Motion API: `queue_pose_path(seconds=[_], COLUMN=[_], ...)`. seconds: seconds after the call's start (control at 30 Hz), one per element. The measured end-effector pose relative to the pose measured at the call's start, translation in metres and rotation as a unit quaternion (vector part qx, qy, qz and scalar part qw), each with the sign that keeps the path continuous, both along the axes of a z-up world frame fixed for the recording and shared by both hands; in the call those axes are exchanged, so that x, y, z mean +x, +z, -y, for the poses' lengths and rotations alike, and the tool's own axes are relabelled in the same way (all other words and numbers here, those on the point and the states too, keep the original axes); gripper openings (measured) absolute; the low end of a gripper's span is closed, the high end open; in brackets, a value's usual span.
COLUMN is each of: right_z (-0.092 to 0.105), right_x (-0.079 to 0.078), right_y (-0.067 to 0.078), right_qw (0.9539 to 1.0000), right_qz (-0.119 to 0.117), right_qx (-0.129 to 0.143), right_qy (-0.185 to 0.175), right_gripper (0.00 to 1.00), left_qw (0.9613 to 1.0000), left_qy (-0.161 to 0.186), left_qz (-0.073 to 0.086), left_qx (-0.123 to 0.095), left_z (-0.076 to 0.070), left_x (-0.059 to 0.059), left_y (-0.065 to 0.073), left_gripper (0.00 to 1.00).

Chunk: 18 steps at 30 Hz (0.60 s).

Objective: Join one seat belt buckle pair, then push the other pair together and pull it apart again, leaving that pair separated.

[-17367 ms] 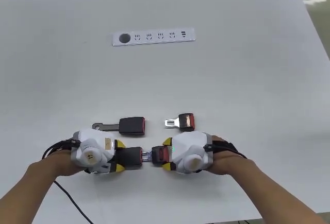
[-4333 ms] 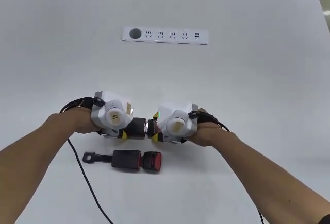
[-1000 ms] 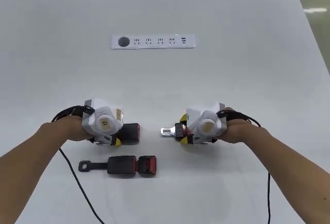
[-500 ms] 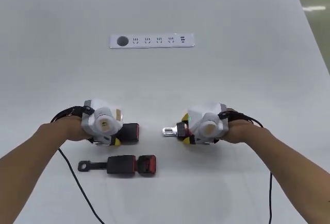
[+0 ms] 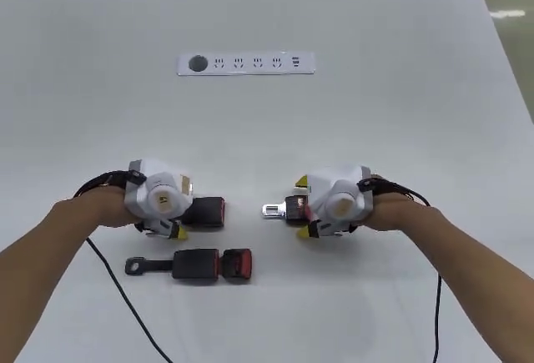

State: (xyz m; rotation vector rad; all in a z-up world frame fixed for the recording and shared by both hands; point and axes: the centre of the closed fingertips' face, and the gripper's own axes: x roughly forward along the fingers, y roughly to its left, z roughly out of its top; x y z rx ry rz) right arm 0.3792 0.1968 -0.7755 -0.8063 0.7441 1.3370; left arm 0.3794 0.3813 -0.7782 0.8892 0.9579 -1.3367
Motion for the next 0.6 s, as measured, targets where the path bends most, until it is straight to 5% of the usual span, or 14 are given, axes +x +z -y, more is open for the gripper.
queue_pose_path(seconds=[0.6], right_z=[0.021], right_x=[-0.009], right_y=[0.008], right_qw=[0.9992], right_qz=[-0.007], right_qx=[0.019], right_qy=[-0.035], right_gripper=[0.68], left_qw=[0.9974], left_qy=[0.064], left_qz=[-0.012], left_qx=[-0.03], left_z=[-0.024], left_x=[-0.016], left_y=[0.011], left_gripper=[0.54])
